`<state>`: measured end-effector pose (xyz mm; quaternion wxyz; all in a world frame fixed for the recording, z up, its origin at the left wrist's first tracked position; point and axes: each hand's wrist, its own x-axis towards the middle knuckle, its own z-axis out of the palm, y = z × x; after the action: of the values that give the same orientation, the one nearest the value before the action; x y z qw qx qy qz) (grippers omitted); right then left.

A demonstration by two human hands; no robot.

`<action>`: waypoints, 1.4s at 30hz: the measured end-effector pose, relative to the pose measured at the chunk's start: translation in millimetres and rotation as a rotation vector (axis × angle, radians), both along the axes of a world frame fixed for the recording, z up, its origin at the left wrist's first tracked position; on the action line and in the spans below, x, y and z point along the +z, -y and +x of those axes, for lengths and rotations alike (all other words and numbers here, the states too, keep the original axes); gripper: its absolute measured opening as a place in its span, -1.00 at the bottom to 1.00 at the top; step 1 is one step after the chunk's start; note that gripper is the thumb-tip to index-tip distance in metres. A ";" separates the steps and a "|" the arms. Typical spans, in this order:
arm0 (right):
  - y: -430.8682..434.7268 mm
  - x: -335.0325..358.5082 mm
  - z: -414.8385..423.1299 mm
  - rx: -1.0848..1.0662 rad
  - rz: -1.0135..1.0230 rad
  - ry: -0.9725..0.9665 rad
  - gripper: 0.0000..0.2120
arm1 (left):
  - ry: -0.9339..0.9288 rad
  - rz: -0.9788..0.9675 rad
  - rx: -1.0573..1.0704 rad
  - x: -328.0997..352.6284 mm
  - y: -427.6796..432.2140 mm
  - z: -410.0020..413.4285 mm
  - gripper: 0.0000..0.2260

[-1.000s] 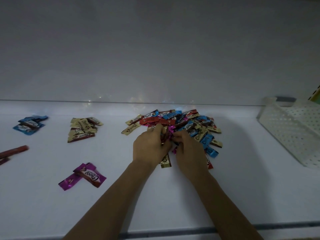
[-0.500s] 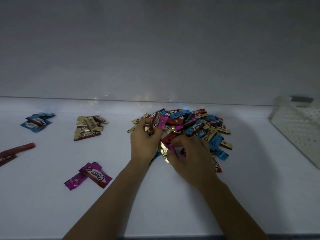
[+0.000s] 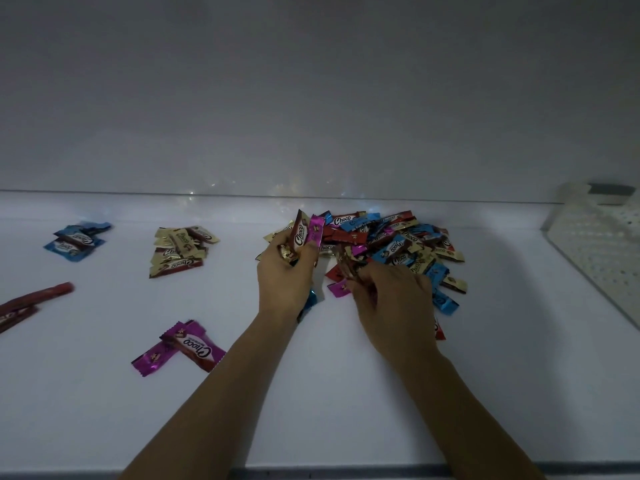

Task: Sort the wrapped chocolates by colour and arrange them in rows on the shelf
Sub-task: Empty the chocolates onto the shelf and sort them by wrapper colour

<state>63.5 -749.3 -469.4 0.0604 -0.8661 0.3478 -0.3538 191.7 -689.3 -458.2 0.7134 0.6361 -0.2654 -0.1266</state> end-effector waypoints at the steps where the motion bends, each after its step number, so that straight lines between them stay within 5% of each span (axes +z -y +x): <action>1: -0.1 1.0 -0.2 -0.008 0.006 0.010 -0.88 | -0.011 0.002 -0.004 0.9 -0.2 -0.2 -0.84; 8: -2.2 10.7 0.2 0.079 0.161 0.053 -0.87 | -0.009 -0.011 -0.023 13.3 -6.6 -10.5 -0.89; 14: -27.5 47.3 11.8 0.405 0.621 0.395 -0.75 | 0.077 -0.089 -0.136 43.4 -38.8 -12.6 -0.85; 21: -77.2 74.5 52.3 0.452 0.856 0.466 -0.77 | 0.087 -0.010 -0.146 68.2 -107.0 6.9 -0.87; 29: -120.6 90.5 101.4 0.560 0.974 0.447 -0.89 | -0.065 -0.027 -0.065 71.2 -162.2 39.0 -0.85; 34: -138.5 100.8 131.6 0.602 1.269 0.386 -0.88 | -0.139 0.001 -0.022 73.0 -183.3 56.2 -0.84; 38: -153.1 99.6 151.8 0.618 1.247 0.352 -0.84 | -0.194 0.006 0.065 71.5 -197.8 68.2 -0.68; 42: -161.9 93.2 164.8 0.601 1.220 0.328 -0.89 | -0.206 0.071 0.068 64.3 -212.0 80.3 -0.73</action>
<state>228.4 -587.4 -376.3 0.6829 -0.6715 0.2161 -0.1896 272.0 -477.4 -393.9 0.7179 0.6531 -0.1641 -0.1763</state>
